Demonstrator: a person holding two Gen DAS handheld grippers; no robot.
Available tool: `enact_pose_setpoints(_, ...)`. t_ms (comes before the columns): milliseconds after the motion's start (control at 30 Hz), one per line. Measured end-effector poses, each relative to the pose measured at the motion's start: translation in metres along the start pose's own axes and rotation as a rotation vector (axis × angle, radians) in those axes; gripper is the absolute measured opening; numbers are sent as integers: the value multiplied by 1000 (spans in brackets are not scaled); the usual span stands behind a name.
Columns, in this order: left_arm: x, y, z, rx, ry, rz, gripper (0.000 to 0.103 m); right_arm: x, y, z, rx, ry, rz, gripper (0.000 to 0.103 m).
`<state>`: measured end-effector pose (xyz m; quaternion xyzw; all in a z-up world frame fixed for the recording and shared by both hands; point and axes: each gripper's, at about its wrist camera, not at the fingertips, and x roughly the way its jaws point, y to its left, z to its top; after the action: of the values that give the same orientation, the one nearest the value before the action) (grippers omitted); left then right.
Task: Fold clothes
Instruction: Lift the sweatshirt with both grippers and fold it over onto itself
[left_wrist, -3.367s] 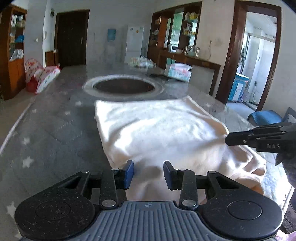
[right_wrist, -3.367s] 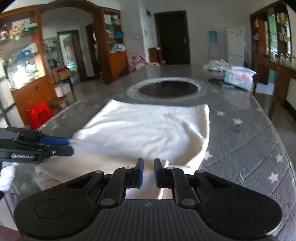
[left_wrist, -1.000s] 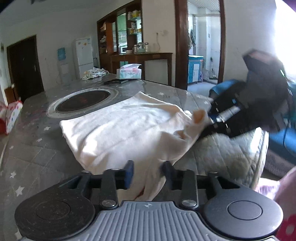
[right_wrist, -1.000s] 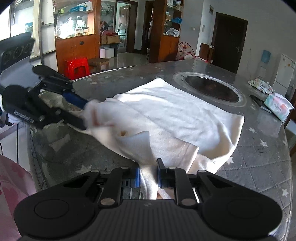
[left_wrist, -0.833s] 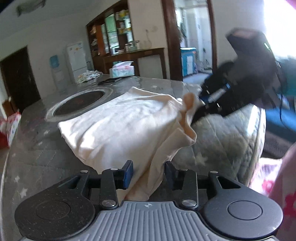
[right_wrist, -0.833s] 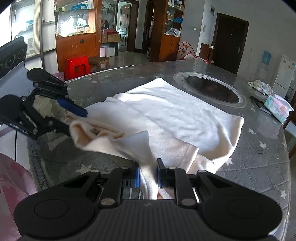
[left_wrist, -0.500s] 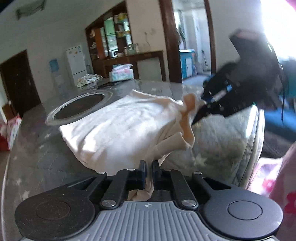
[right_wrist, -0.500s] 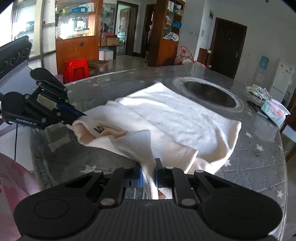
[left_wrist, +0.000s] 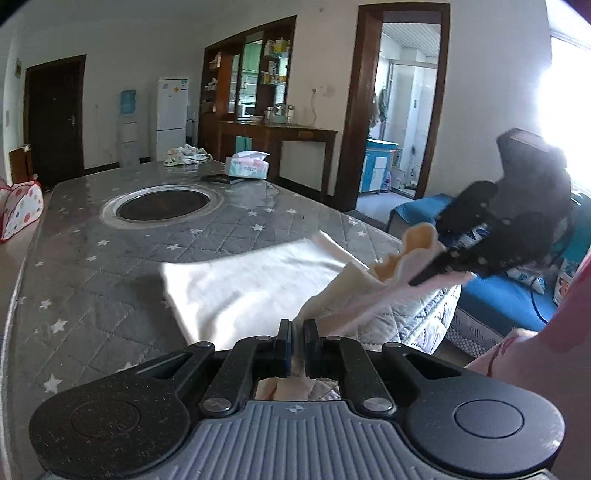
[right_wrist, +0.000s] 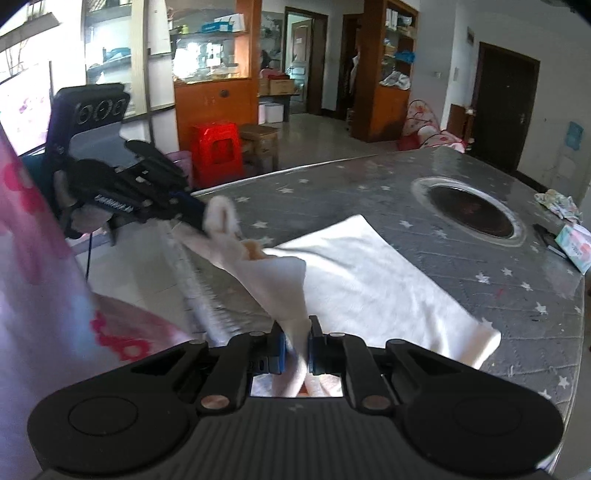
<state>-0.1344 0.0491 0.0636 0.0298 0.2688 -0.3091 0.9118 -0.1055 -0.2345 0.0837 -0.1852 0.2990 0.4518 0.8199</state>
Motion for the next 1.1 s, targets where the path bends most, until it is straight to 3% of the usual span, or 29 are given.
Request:
enact_pose_setpoints(167, 26, 11, 23, 28, -2, 4, 6, 3, -12, 8, 44, -14, -23, 9)
enact_pose_setpoints(433, 71, 31, 60, 79, -3, 11, 6, 14, -64, 21, 123, -38, -95, 9)
enact_pose_setpoints(633, 122, 50, 82, 105, 18, 35, 6, 46, -115, 20, 205, -18, -142, 9)
enact_pose_setpoints(767, 168, 67, 79, 57, 56, 76, 7, 80, -145, 9, 274, -1, -170, 11)
enact_pose_setpoints(867, 190, 78, 72, 14, 79, 114, 11, 100, -161, -2, 352, -13, -197, 15)
enact_pose_setpoints(1033, 191, 94, 67, -72, 46, 177, 20, 104, -173, -20, 434, -46, -261, 43)
enact_pose_setpoints(1100, 182, 95, 65, -72, 33, 209, 20, 93, -174, -24, 453, -70, -289, 45)
